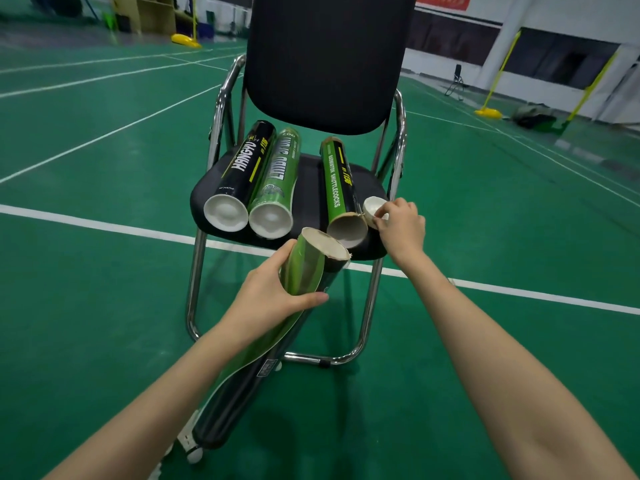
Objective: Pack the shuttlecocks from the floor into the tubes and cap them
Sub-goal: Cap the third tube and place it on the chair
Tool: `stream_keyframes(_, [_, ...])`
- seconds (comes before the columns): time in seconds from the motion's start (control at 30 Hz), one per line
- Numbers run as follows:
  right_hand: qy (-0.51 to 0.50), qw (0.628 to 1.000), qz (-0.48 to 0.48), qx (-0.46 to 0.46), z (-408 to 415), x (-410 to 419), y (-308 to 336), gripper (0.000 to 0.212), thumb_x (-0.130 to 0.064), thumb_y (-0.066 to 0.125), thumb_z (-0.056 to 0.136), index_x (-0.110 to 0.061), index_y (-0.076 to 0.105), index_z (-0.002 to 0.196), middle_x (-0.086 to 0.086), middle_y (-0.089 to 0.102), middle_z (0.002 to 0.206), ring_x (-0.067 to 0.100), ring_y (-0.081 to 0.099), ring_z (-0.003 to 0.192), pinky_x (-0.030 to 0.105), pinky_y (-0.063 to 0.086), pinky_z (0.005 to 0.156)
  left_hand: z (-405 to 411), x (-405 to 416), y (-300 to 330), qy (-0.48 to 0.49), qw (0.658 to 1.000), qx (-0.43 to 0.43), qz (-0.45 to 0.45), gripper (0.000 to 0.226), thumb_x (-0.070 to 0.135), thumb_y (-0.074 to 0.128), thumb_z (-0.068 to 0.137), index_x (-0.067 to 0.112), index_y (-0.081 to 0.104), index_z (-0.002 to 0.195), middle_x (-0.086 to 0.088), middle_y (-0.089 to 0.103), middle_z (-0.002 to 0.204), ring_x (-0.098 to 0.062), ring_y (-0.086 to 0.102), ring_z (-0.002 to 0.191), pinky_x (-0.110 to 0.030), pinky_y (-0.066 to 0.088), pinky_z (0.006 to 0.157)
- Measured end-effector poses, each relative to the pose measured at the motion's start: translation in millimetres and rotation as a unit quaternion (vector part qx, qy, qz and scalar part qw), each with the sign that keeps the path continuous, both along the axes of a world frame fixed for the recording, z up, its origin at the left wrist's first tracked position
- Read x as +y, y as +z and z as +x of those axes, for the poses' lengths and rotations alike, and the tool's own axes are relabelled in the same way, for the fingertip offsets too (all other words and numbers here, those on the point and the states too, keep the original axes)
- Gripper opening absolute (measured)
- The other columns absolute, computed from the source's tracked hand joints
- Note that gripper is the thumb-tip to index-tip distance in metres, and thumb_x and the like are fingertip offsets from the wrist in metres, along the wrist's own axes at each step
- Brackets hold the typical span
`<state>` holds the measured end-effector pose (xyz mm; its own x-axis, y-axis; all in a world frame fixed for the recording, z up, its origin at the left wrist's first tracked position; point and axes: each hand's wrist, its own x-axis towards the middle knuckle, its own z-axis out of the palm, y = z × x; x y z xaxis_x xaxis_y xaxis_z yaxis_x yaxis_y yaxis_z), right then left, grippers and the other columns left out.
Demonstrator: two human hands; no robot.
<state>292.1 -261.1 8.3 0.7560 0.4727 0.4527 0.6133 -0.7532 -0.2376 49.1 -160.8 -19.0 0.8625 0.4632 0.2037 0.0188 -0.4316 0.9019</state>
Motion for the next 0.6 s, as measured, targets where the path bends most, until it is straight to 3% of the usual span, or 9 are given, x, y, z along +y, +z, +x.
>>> stream_keyframes(0.2, [0.054, 0.994, 0.095, 0.005, -24.1, -3.1, 24.7, 0.012, -0.019, 0.052, 0.091, -0.009, 0.058, 0.092, 0.005, 0.058, 0.113, 0.024, 0.048, 0.109, 0.035, 0.037, 0.083, -7.8, 0.3, 7.3, -0.005, 1.000, 0.005, -0.002, 0.086, 0.040, 0.082, 0.060, 0.041, 0.037, 0.132, 0.022, 0.059, 0.112, 0.003, 0.054, 0.102, -0.021, 0.043, 0.091])
stream_keyframes(0.3, [0.090, 0.985, 0.149, 0.010, -59.4, -13.1, 45.1, 0.010, -0.018, 0.050, 0.092, -0.011, 0.055, 0.095, 0.003, 0.059, 0.114, 0.020, 0.049, 0.109, 0.031, 0.038, 0.077, -15.6, -0.1, 18.0, -0.009, 1.000, -0.002, 0.002, 0.086, 0.042, 0.082, 0.059, 0.036, 0.039, 0.134, 0.021, 0.059, 0.114, 0.001, 0.055, 0.104, -0.030, 0.045, 0.095])
stream_keyframes(0.43, [0.193, 0.960, 0.170, 0.116, -120.1, -33.2, 74.5, 0.016, -0.031, 0.050, 0.094, -0.016, 0.050, 0.087, -0.006, 0.061, 0.122, 0.022, 0.059, 0.104, 0.039, 0.049, 0.085, -27.9, -8.2, 35.3, -0.012, 1.000, -0.010, 0.011, 0.085, 0.042, 0.082, 0.059, 0.035, 0.040, 0.132, 0.019, 0.059, 0.116, -0.002, 0.056, 0.104, -0.032, 0.046, 0.095])
stream_keyframes(0.47, [0.215, 0.952, 0.165, 0.140, -135.3, -38.4, 81.7, 0.019, -0.035, 0.050, 0.094, -0.017, 0.050, 0.087, -0.010, 0.061, 0.121, 0.017, 0.060, 0.105, 0.036, 0.049, 0.087, -30.9, -10.8, 38.8, -0.014, 1.000, -0.011, 0.016, 0.085, 0.042, 0.082, 0.059, 0.034, 0.040, 0.132, 0.019, 0.059, 0.116, -0.002, 0.056, 0.105, -0.032, 0.045, 0.095])
stream_keyframes(0.53, [0.263, 0.929, 0.175, 0.193, -165.2, -47.5, 93.2, 0.022, -0.040, 0.051, 0.092, -0.019, 0.053, 0.087, -0.018, 0.062, 0.115, -0.005, 0.057, 0.104, 0.016, 0.045, 0.085, -37.1, -15.3, 45.3, -0.016, 0.999, -0.015, 0.027, 0.080, 0.042, 0.082, 0.060, 0.035, 0.042, 0.129, 0.020, 0.058, 0.116, -0.001, 0.055, 0.105, -0.030, 0.045, 0.094])
stream_keyframes(0.6, [0.300, 0.909, 0.180, 0.228, -190.1, -55.6, 98.1, 0.017, -0.039, 0.052, 0.091, -0.022, 0.055, 0.089, -0.026, 0.062, 0.104, -0.019, 0.054, 0.090, 0.005, 0.040, 0.072, -43.8, -18.9, 51.6, -0.016, 0.999, -0.018, 0.033, 0.076, 0.039, 0.082, 0.062, 0.040, 0.042, 0.126, 0.023, 0.057, 0.112, 0.001, 0.054, 0.104, -0.024, 0.044, 0.091])
